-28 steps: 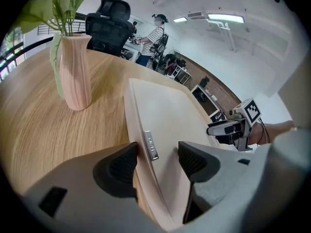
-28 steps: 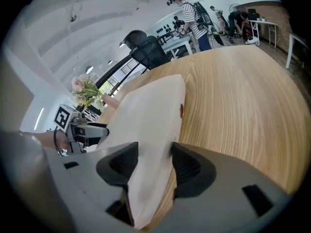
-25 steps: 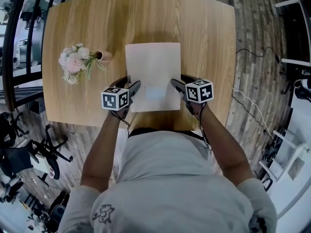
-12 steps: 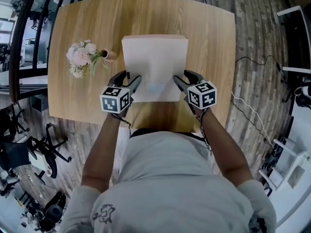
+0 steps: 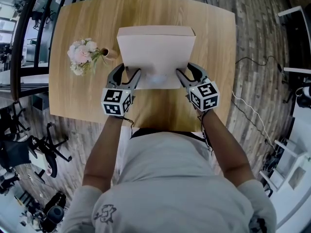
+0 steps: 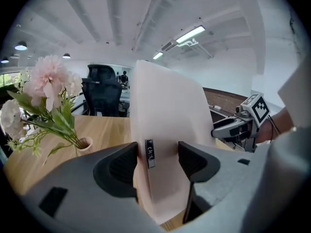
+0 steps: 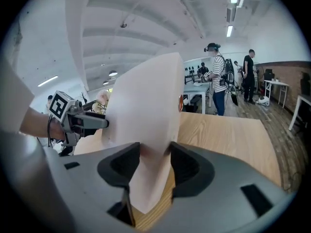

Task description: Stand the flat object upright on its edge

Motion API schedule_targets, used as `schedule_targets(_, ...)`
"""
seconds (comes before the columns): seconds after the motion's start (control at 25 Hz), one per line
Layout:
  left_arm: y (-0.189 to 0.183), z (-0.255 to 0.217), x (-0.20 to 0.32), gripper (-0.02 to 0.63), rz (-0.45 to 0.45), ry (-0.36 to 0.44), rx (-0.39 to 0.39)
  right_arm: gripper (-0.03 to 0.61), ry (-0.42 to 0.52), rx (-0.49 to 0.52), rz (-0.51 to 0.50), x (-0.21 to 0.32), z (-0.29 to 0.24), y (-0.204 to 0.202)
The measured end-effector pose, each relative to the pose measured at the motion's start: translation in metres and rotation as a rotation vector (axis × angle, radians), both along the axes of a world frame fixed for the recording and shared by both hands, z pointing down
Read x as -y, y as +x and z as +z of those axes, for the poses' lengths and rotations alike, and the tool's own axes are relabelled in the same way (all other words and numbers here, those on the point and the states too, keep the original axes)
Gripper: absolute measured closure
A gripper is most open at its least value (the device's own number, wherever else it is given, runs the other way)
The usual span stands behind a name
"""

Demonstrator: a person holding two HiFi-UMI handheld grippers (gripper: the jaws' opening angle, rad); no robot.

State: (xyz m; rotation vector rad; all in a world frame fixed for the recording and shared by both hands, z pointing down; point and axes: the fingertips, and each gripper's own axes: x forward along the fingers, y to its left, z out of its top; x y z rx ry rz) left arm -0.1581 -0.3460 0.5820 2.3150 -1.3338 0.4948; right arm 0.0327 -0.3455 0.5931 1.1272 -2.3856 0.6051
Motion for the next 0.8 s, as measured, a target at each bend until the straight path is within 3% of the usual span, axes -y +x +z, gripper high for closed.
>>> schedule_targets(0.4,0.001,0.008,-0.013,0.344,-0.028,0.134,0.038,0.374,0.184,-0.097,-0.025,-0.005,0.003,0.0)
schedule_targets(0.8,0.001,0.008,-0.037,0.344,-0.032,0.164,0.074,0.37,0.223,-0.115,-0.026,-0.026,0.002,-0.001)
